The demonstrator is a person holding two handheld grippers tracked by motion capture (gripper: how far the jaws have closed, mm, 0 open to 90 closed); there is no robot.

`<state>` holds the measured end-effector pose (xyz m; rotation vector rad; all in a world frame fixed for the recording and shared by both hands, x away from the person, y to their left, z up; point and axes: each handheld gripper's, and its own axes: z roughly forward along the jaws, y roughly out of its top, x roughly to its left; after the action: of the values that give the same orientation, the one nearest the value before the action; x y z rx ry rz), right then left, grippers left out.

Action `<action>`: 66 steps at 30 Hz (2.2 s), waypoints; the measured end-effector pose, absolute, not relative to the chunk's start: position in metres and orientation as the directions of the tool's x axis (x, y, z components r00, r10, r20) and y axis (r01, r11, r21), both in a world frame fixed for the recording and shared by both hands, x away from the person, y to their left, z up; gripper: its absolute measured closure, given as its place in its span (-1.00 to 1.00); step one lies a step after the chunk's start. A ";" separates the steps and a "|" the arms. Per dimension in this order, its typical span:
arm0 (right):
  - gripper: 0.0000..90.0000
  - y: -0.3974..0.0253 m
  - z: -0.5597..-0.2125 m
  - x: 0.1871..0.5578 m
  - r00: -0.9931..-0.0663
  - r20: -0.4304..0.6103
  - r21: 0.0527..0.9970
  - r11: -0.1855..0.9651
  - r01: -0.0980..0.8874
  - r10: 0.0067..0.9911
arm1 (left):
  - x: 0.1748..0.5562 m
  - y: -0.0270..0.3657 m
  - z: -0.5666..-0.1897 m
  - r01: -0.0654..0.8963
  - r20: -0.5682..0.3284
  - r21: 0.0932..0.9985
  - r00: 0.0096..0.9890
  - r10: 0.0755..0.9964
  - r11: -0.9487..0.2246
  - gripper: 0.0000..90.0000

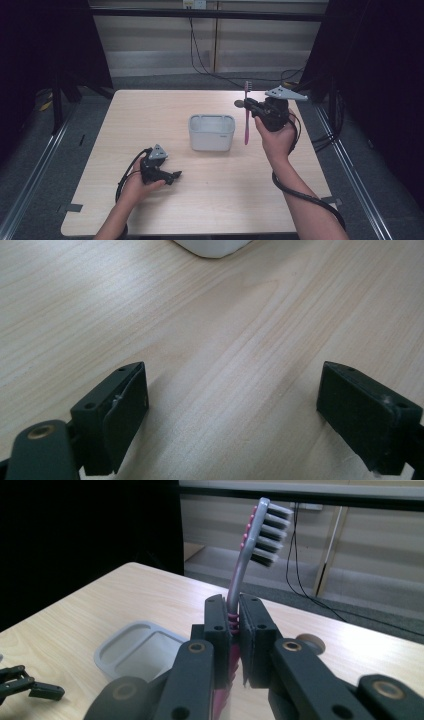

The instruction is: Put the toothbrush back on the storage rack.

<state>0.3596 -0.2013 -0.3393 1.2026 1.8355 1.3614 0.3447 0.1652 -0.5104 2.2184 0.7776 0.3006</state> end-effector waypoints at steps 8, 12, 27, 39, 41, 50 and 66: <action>0.87 -0.197 -0.335 0.364 -0.462 0.072 0.953 0.075 0.292 0.884 | 0.345 0.165 -0.510 0.439 -0.025 0.725 0.787 0.616 -0.531 -0.71; 0.87 -0.195 -0.332 0.366 -0.464 0.069 0.958 0.071 0.277 0.883 | 0.345 0.165 -0.510 0.439 -0.025 0.725 0.787 0.616 -0.532 -0.71; 0.87 -0.184 -0.327 0.378 -0.472 0.037 0.968 0.086 0.235 0.881 | 0.345 0.165 -0.510 0.436 -0.022 0.724 0.788 0.615 -0.534 -0.71; 0.87 -0.179 -0.324 0.386 -0.475 0.026 0.974 0.085 0.211 0.880 | 0.345 0.165 -0.510 0.436 -0.021 0.724 0.789 0.614 -0.534 -0.71; 0.87 -0.177 -0.324 0.387 -0.477 0.018 0.975 0.091 0.203 0.879 | 0.345 0.165 -0.510 0.436 -0.022 0.724 0.788 0.615 -0.534 -0.71; 0.87 -0.175 -0.327 0.395 -0.471 0.018 0.975 0.089 0.204 0.882 | 0.345 0.165 -0.510 0.436 -0.022 0.724 0.788 0.615 -0.534 -0.71; 0.87 -0.165 -0.339 0.408 -0.468 0.001 0.975 0.104 0.198 0.884 | 0.345 0.165 -0.510 0.436 -0.022 0.724 0.789 0.614 -0.534 -0.72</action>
<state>0.4077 -0.1645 -0.3389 1.0601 1.7599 1.4029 0.3448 0.1654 -0.5102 2.2206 0.7741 0.3024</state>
